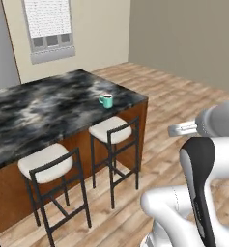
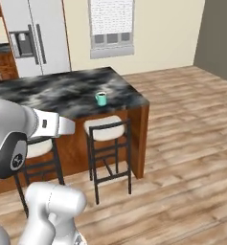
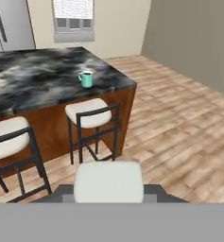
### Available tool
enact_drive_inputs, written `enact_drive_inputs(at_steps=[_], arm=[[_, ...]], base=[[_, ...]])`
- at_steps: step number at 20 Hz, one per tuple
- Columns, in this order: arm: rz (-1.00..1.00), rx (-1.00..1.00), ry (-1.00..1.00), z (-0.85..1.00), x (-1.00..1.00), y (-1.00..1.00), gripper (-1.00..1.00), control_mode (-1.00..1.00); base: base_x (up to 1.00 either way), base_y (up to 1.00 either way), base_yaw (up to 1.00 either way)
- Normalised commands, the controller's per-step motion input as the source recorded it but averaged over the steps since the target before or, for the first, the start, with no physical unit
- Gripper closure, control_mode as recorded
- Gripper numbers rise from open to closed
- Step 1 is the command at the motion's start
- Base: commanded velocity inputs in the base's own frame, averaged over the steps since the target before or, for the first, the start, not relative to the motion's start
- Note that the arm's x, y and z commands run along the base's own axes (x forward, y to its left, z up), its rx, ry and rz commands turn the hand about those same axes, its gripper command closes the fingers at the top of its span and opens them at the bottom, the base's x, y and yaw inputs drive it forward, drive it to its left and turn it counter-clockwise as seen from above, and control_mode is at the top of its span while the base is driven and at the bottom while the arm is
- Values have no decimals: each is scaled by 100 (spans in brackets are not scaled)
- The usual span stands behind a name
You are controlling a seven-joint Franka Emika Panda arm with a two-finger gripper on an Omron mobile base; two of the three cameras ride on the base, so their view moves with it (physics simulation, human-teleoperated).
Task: Pick up the marshmallow and place it in the cup of hot chocolate on the dining counter.
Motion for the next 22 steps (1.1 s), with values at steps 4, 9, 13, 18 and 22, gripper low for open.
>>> enact_drive_inputs(at_steps=[4, 9, 13, 18, 22], arm=[[0, 0, 0, 0, 0, 0, 100, 100], [0, 0, 0, 0, 0, 0, 100, 100], [0, 0, 0, 0, 0, 0, 100, 100], [0, 0, 0, 0, 0, 0, 100, 100], [0, 0, 0, 0, 0, 0, 100, 100]], base=[[96, -84, 44], [94, -38, 50], [84, -35, 45], [73, -22, 40], [61, -63, 28]])
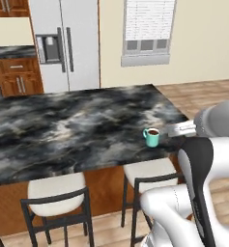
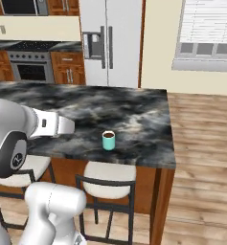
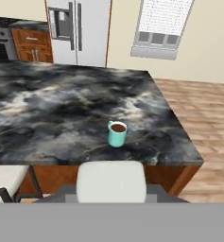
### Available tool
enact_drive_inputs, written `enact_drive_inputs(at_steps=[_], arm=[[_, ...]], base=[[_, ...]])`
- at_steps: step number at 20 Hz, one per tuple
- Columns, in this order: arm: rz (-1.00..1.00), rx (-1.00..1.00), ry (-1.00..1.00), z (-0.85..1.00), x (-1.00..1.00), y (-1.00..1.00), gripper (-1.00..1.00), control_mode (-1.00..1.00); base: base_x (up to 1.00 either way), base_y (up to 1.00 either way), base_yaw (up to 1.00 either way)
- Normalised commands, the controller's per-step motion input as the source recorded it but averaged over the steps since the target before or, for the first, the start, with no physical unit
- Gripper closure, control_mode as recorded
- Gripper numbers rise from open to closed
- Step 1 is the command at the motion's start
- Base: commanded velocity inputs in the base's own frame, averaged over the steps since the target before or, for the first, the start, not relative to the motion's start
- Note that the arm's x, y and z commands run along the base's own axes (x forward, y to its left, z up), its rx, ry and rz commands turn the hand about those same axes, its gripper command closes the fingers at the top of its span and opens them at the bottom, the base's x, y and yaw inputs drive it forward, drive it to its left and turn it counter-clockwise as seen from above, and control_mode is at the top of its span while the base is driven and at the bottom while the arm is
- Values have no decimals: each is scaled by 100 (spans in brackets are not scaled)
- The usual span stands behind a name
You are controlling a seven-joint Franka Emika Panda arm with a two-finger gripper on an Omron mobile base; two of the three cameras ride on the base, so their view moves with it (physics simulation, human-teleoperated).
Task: Pick up the marshmallow and place it in the cup of hot chocolate on the dining counter.
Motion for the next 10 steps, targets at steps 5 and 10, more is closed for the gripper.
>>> enact_drive_inputs(at_steps=[5, 10], arm=[[0, 0, 0, 0, 0, 0, 100, 100], [0, 0, 0, 0, 0, 0, 100, 100]], base=[[40, -38, 15], [72, -4, 0]])
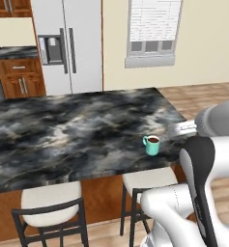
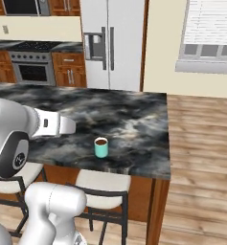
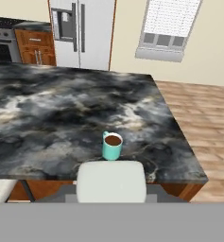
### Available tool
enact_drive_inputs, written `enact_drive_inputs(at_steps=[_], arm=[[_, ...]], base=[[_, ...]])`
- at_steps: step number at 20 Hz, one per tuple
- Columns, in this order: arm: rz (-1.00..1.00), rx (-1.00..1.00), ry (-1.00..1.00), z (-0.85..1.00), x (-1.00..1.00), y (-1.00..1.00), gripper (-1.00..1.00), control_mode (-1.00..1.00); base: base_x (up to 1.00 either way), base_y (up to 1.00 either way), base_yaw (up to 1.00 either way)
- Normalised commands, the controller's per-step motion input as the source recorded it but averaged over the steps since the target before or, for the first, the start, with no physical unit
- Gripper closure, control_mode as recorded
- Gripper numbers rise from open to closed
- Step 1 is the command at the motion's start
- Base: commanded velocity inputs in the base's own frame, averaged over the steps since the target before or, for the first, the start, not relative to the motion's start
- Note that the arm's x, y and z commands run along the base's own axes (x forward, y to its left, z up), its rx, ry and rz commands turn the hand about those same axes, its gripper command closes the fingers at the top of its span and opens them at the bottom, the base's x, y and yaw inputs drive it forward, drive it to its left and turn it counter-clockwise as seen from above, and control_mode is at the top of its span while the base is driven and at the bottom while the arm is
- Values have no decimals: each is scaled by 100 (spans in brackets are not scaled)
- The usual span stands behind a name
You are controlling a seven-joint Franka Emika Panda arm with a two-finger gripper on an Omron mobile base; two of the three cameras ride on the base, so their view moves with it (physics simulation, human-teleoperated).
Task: Pick up the marshmallow and place it in the cup of hot chocolate on the dining counter.
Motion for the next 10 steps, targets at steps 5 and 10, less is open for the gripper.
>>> enact_drive_inputs(at_steps=[5, 10], arm=[[0, 0, 0, 0, 0, 0, 100, 100], [0, 0, 0, 0, 0, 0, 100, 100]], base=[[100, -39, 0], [99, -63, 21]])
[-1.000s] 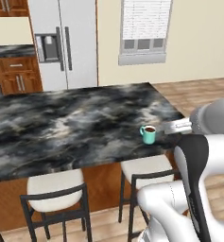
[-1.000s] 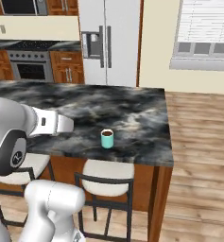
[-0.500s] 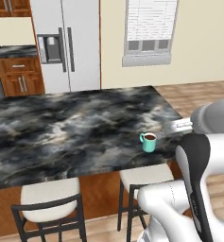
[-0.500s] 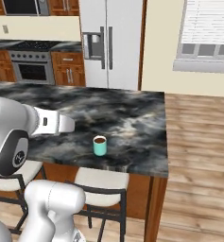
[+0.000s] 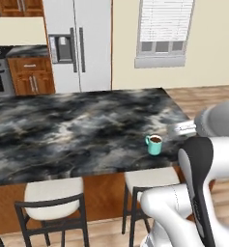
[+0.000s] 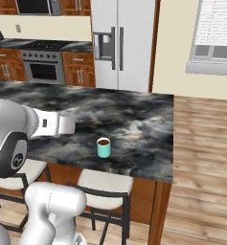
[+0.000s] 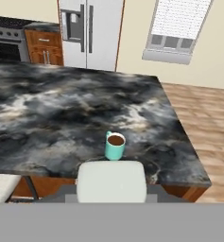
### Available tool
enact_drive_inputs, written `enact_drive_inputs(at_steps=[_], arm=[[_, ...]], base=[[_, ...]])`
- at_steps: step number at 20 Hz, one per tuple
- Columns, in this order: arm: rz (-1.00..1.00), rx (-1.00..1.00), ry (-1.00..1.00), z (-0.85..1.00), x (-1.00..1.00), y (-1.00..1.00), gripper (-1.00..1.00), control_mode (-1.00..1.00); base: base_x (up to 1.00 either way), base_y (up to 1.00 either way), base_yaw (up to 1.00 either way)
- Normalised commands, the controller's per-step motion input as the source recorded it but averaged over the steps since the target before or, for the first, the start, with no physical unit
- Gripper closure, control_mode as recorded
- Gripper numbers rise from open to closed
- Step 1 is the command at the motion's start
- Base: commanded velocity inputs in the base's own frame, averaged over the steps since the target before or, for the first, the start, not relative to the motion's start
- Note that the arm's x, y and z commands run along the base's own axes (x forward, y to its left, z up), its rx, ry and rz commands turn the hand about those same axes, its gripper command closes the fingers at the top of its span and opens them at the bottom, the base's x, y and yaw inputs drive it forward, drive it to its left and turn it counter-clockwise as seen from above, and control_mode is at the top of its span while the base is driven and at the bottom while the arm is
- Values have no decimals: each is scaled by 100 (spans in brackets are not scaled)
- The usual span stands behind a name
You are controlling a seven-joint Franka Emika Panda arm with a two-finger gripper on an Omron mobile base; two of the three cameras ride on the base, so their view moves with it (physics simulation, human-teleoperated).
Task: Pick up the marshmallow and place it in the cup of hot chocolate on the dining counter.
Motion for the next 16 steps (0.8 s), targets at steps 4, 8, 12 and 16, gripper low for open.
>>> enact_drive_inputs(at_steps=[4, 8, 12, 16], arm=[[0, 0, 0, 0, 0, 0, 100, 100], [0, 0, 0, 0, 0, 0, 100, 100], [12, 4, 2, -9, 74, -19, 100, -100], [16, 2, 16, -34, 94, -33, 100, -100]], base=[[89, -66, 40], [78, -39, 27], [24, -4, 4], [0, 0, 0]])
